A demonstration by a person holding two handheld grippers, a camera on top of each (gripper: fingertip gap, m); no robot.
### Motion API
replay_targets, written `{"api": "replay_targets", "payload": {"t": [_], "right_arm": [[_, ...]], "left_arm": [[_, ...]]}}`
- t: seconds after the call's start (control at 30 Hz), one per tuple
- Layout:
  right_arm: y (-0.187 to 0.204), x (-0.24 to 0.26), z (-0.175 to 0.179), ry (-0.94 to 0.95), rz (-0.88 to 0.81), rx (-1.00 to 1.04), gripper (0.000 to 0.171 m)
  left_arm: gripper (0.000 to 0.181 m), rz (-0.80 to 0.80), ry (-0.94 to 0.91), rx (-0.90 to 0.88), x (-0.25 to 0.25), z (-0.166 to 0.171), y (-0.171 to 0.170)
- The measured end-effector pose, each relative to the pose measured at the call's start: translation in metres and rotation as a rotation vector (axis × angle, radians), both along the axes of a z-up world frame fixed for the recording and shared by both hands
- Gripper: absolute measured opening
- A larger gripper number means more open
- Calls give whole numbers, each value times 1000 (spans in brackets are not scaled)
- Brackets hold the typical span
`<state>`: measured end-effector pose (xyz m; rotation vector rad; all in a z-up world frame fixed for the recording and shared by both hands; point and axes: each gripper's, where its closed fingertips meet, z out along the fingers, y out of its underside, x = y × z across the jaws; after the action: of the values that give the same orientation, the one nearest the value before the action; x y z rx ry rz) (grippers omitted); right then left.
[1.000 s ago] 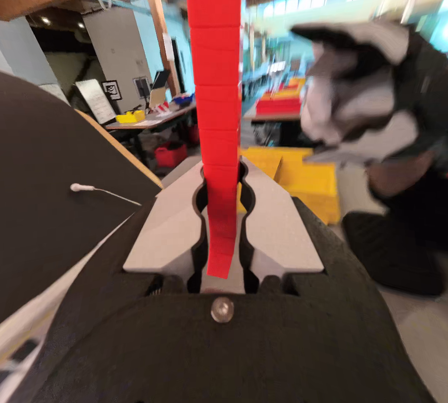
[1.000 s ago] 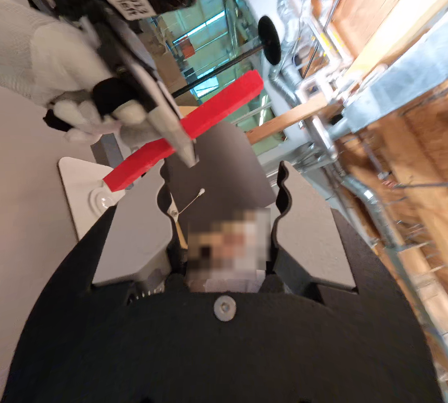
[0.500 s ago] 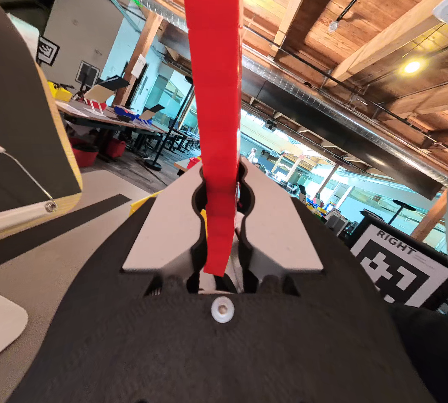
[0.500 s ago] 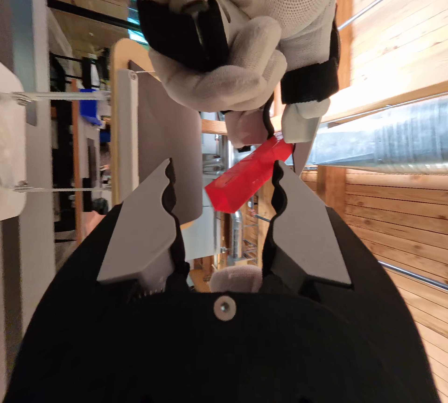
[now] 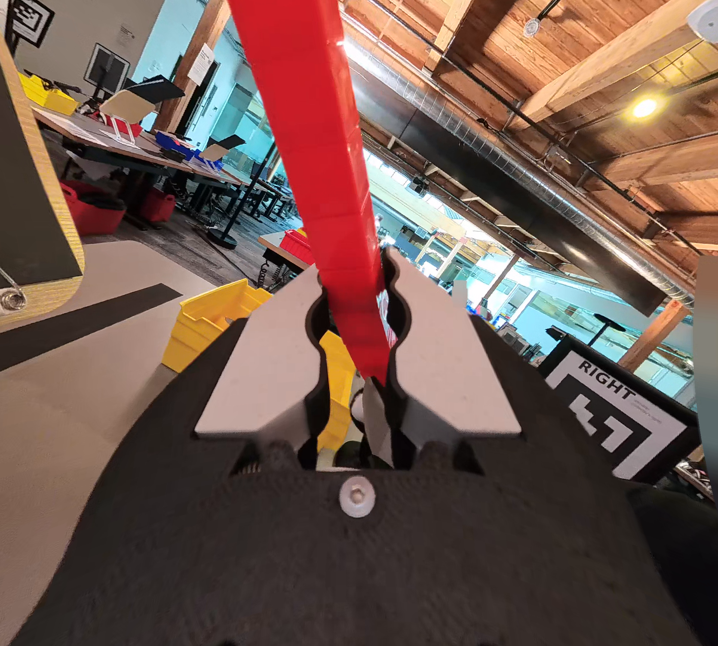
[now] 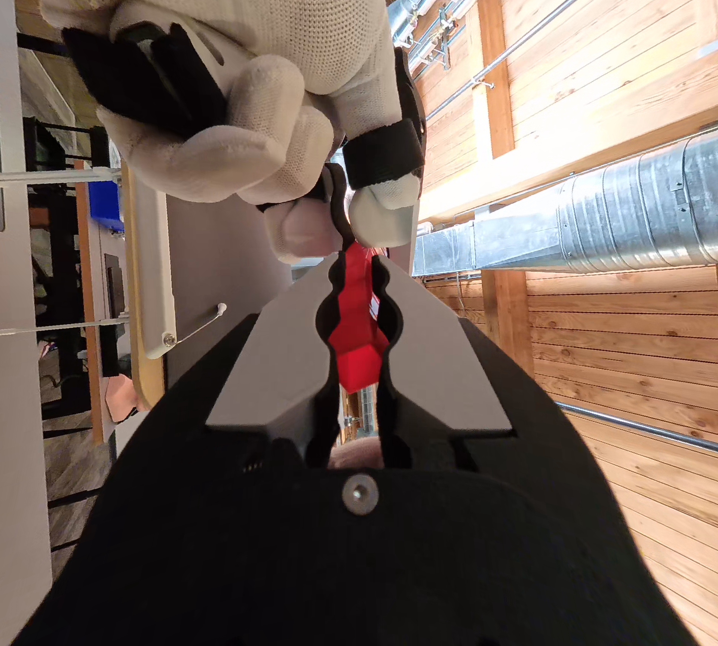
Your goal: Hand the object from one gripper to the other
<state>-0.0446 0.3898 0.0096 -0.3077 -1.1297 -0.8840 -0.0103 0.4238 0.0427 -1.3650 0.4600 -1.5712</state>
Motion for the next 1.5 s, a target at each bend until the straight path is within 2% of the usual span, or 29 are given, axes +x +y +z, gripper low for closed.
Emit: {"api": "replay_targets", "payload": {"t": [0.3,0.4,0.47,0.53,0.57,0.63,0.77,0.93,1.5], "right_arm": [[-7,-2,4,0,19,2,14],[-8,-6,-1,0,47,7,69],[-2,-4,-3,18,41,-1,86],[9,-3,-11,-2,8,-1,93],[13,-3,-14,-12,-7,7,91],[12,-3,-11,3,-4,18,75],[1,1,0,16,2,54,33],[-6,5,5,-14,18,44,24],[-19,4,12,-11,62,-40,22]], "left_arm": [[22,24,12,56,-1,9,-7],[20,37,33,81,-2,12,-11],[20,32,23,83,-4,16,-13],[19,35,24,88,-6,18,-15],[19,40,26,90,-7,18,-15],[19,40,39,86,-6,17,-14],[19,19,47,72,1,12,-14],[21,1,35,55,5,9,-14],[26,33,40,114,4,14,-18]]}}
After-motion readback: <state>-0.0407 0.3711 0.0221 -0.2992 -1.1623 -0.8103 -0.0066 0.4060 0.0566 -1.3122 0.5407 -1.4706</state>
